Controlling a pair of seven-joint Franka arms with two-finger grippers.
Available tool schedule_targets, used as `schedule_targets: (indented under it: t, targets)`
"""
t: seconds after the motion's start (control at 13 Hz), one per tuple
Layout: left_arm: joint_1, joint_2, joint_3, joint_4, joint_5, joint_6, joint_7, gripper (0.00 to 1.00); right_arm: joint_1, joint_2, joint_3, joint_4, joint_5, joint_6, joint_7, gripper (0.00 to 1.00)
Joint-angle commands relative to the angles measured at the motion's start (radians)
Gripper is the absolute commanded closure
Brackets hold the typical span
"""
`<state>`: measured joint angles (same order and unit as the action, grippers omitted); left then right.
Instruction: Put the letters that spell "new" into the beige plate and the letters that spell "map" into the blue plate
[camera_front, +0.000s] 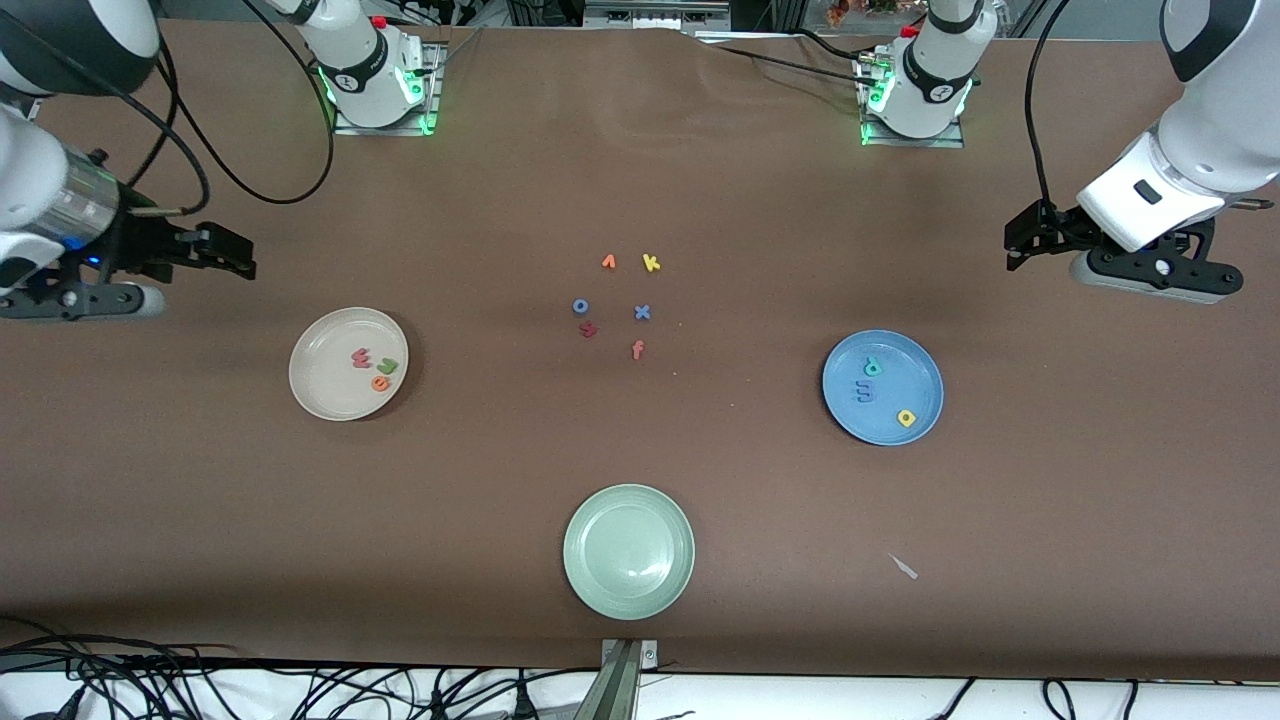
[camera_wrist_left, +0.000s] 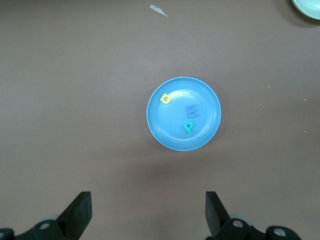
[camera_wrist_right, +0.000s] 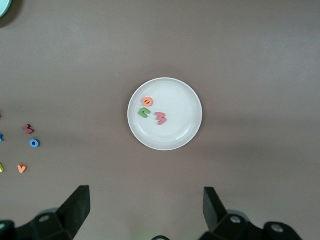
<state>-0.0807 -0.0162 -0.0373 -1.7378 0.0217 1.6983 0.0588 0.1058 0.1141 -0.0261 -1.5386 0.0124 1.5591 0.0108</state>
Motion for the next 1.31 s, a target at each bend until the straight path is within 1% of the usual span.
schedule_targets:
  t: [0.0, 0.15, 0.31, 1.23]
  targets:
    - [0.002, 0.012, 0.004, 0.029, -0.028, -0.028, 0.006, 0.0, -0.05, -0.034, 0.023, -0.028, -0.015, 0.01, -0.075, 0.0]
    - [0.004, 0.012, 0.005, 0.029, -0.028, -0.028, 0.007, 0.0, -0.073, -0.036, 0.022, -0.026, -0.017, 0.013, -0.074, 0.0]
    - [0.002, 0.012, 0.005, 0.029, -0.028, -0.028, 0.006, 0.0, -0.074, -0.031, 0.022, -0.028, -0.043, 0.013, -0.063, 0.0]
    - [0.002, 0.012, 0.005, 0.029, -0.028, -0.028, 0.006, 0.0, -0.074, -0.022, 0.028, -0.026, -0.037, 0.022, -0.06, 0.0]
